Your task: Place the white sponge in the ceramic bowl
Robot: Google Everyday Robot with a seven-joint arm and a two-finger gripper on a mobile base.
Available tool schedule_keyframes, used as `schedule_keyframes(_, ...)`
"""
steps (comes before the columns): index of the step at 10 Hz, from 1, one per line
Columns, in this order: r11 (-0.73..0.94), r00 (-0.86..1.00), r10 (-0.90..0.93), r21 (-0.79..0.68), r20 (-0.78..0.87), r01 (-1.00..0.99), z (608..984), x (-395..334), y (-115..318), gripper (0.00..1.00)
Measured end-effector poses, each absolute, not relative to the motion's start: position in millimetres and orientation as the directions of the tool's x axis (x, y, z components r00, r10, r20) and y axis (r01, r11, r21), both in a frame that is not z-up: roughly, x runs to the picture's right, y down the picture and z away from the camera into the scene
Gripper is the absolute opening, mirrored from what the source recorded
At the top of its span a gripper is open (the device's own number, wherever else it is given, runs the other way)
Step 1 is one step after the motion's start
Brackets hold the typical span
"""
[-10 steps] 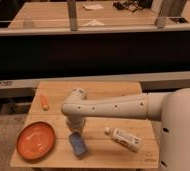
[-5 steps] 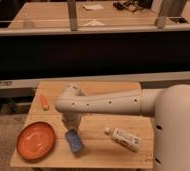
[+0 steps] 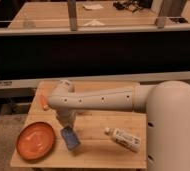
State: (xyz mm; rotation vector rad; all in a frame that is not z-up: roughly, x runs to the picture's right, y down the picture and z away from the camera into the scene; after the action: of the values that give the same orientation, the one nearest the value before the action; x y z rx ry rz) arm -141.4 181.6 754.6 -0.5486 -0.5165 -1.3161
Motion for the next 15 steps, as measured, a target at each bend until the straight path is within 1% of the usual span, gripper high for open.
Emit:
schedule_keyframes(2, 0.151, 0.162, -0.759, -0.072, 0.631, 0.986, 750.7, -160.6, 176.0, 0.06)
schedule_keyframes(5, 0.145, 0.157, -0.766, -0.07, 0.624, 0.987, 747.8, -165.8, 168.2, 0.06)
schedule_keyframes(8, 0.122, 0.128, -0.776, -0.053, 0.618, 0.991, 743.2, -196.8, 165.9, 0.06)
schedule_keyframes(14, 0.08, 0.081, -0.787, -0.029, 0.611, 0.996, 735.3, -225.1, 161.7, 0.06)
schedule_keyframes(15, 0.071, 0.072, -0.789, -0.026, 0.61, 0.997, 733.9, -230.3, 161.8, 0.08)
